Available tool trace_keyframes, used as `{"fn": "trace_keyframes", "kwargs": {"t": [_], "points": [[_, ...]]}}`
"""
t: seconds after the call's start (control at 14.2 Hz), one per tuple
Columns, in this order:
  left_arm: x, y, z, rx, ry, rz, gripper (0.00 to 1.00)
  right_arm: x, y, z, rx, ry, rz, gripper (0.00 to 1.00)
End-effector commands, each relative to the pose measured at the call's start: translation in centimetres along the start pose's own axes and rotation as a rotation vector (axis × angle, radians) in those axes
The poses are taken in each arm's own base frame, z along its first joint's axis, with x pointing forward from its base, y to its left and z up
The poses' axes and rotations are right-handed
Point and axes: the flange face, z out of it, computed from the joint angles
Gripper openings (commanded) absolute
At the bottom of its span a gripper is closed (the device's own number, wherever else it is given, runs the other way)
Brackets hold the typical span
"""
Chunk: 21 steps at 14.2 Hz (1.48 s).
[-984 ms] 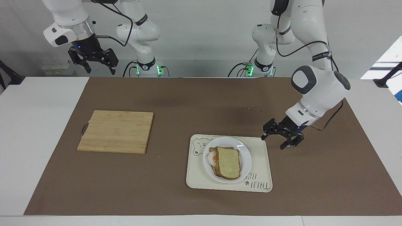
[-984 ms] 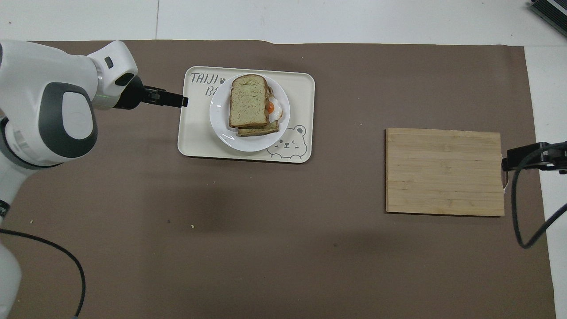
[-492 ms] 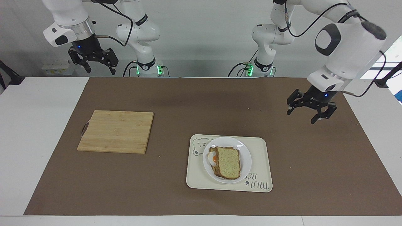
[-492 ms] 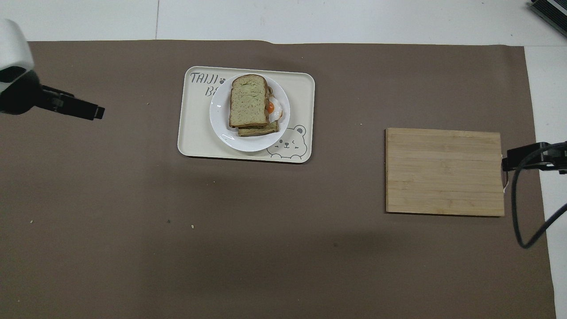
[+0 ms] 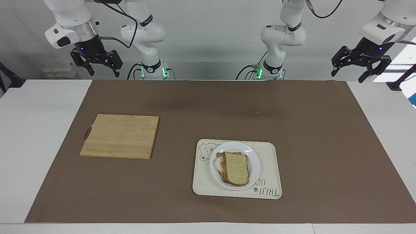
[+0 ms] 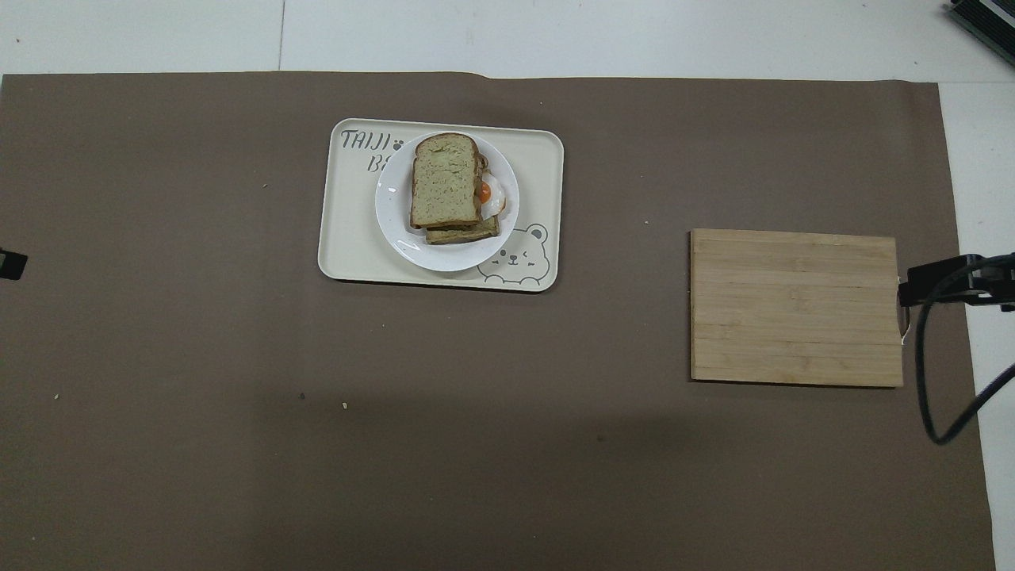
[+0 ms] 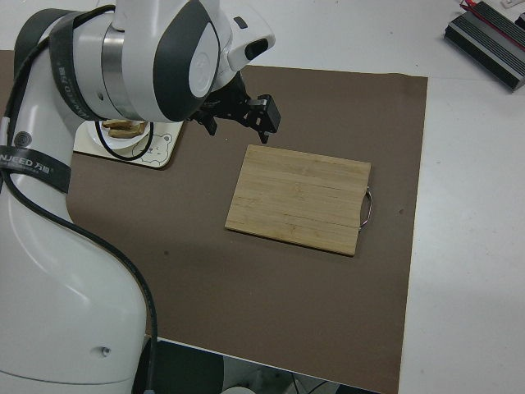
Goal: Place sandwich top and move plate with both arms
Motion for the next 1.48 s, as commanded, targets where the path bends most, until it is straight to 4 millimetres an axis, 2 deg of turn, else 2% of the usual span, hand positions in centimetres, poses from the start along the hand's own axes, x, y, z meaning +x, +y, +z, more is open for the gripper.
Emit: {"fn": "trace_keyframes", "kwargs": {"t": [0.0,0.28,0.7,1.41], "points": [[-3.6,0.8,-3.1,0.048,-0.011,-0.018,1.0,-0.2,0.3,-0.4,0.019,-0.004,-0.025,1.0],[-4.2,1.2,-2.9,0.042,-0.021,-0.14,1.0,-0.2,0.3,-0.4,0.019,-0.004,-0.025,1.0],[-3.2,0.9,-1.9,0.041,-0.053,-0.146,1.0,-0.2,0.3,-0.4,0.019,-0.004,-0.025,1.0],[-3.6,0.8,-2.5,0.04,-0.024,-0.15,1.0,-0.3,0.2,-0.5,0.019,-0.002,-0.026,1.0]]}}
